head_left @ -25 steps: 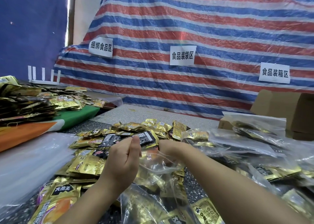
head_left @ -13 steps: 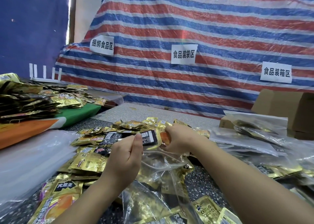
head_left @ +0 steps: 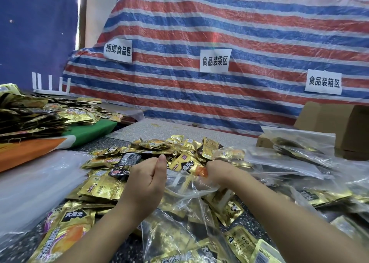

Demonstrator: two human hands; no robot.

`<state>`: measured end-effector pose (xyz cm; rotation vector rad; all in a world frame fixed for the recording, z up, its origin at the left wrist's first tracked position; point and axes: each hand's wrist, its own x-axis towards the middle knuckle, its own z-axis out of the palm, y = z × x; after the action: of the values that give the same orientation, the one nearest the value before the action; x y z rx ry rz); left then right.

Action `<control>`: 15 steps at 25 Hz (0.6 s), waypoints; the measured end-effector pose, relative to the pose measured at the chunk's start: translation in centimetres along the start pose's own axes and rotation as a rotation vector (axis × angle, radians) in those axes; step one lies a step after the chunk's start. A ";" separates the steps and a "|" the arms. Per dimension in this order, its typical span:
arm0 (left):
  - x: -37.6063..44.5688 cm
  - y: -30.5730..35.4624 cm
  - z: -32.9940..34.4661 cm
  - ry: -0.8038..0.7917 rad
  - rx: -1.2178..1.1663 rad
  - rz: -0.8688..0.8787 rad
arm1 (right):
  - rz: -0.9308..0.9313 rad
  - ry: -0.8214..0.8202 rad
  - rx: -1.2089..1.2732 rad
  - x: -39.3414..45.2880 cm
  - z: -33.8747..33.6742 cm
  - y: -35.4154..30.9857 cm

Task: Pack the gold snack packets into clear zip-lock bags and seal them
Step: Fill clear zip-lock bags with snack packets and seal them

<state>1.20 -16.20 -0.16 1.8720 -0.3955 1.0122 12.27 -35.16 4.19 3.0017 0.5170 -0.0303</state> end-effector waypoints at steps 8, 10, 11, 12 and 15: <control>-0.1 -0.2 0.1 -0.003 0.005 -0.005 | -0.017 0.043 0.319 -0.9 1.3 0.8; 0.0 -0.2 0.1 -0.008 0.007 -0.006 | -0.017 0.128 0.492 -1.7 1.6 1.1; 0.0 -0.2 0.1 -0.010 0.007 -0.007 | -0.015 0.192 0.608 -2.1 1.7 1.1; 0.0 -0.2 0.1 -0.011 0.007 -0.006 | -0.005 0.276 0.726 -2.6 1.8 1.1; -0.1 -0.1 0.1 -0.009 0.014 0.004 | 0.007 0.584 0.963 -4.4 2.5 1.3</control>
<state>1.27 -16.19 -0.31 1.8896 -0.3982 1.0115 8.51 -38.12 1.95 3.9387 0.6823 0.8582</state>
